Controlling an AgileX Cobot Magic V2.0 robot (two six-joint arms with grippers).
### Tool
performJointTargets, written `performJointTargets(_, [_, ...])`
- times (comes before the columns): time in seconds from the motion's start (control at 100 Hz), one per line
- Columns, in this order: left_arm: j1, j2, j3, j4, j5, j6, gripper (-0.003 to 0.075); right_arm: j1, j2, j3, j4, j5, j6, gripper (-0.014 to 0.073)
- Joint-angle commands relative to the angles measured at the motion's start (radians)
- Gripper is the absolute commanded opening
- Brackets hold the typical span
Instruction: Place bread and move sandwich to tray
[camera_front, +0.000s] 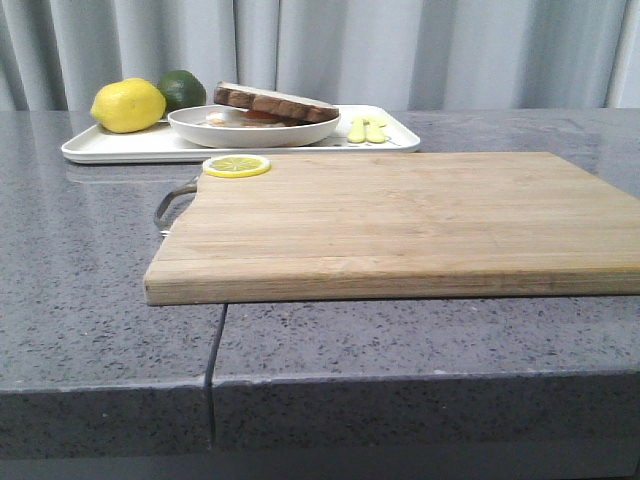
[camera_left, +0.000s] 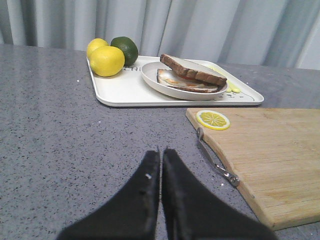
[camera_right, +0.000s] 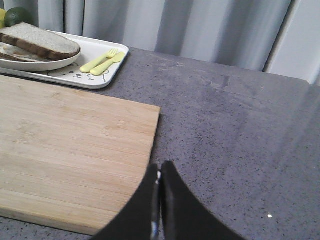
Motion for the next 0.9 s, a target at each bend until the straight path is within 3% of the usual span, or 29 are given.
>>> performJointTargets(0.0, [-0.004, 0.009, -0.026, -0.029, -0.053, 0.003, -0.0019, -0.006, 0.006, -0.026, -0.002, -0.074, -0.001, -0.0119])
performJointTargets(0.12, [-0.004, 0.009, -0.014, -0.018, -0.059, 0.003, -0.0019, -0.006, 0.006, -0.026, -0.002, -0.074, -0.001, -0.0119])
performJointTargets(0.27, [-0.004, -0.007, 0.019, 0.303, -0.089, -0.037, -0.0019, -0.006, 0.006, -0.026, -0.002, -0.075, -0.001, -0.0119])
performJointTargets(0.32, [-0.004, -0.028, 0.041, 0.426, -0.11, -0.143, -0.0019, -0.006, 0.006, -0.026, -0.002, -0.075, -0.001, -0.0119])
performJointTargets(0.45, [-0.004, -0.104, 0.12, 0.799, -0.214, -0.595, -0.0019, -0.006, 0.006, -0.026, -0.002, -0.075, -0.001, -0.0119])
performJointTargets(0.53, [-0.004, -0.149, 0.183, 0.952, -0.289, -0.731, -0.0019, -0.006, 0.006, -0.026, -0.002, -0.075, -0.001, -0.0119])
performJointTargets(0.89, [-0.004, -0.216, 0.302, 0.955, -0.346, -0.746, -0.0019, -0.006, 0.006, -0.026, -0.002, -0.075, -0.001, -0.0119])
